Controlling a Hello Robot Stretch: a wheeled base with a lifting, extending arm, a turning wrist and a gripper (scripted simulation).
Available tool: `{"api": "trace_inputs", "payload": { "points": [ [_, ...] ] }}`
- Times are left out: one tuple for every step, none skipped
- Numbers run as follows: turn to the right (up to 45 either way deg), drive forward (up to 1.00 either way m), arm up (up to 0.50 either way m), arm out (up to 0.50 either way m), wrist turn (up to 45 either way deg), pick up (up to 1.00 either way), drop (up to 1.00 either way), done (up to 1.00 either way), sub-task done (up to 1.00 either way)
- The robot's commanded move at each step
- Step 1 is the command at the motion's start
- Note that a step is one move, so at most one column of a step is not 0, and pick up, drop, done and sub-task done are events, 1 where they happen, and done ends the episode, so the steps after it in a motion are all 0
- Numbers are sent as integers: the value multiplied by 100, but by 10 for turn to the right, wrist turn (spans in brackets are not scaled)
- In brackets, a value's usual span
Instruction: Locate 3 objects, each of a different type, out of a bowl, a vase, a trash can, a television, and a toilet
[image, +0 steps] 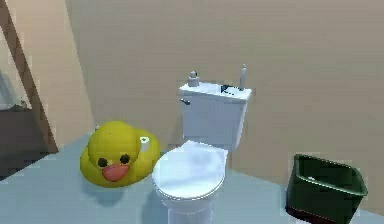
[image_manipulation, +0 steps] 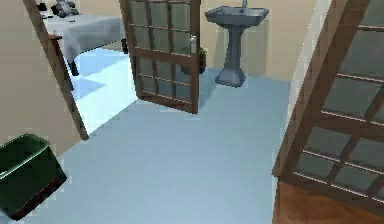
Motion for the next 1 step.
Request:
{"api": "trace_inputs", "payload": {
  "points": [
    [0,0,0,0,0,0,0,0,100]
  ]
}}
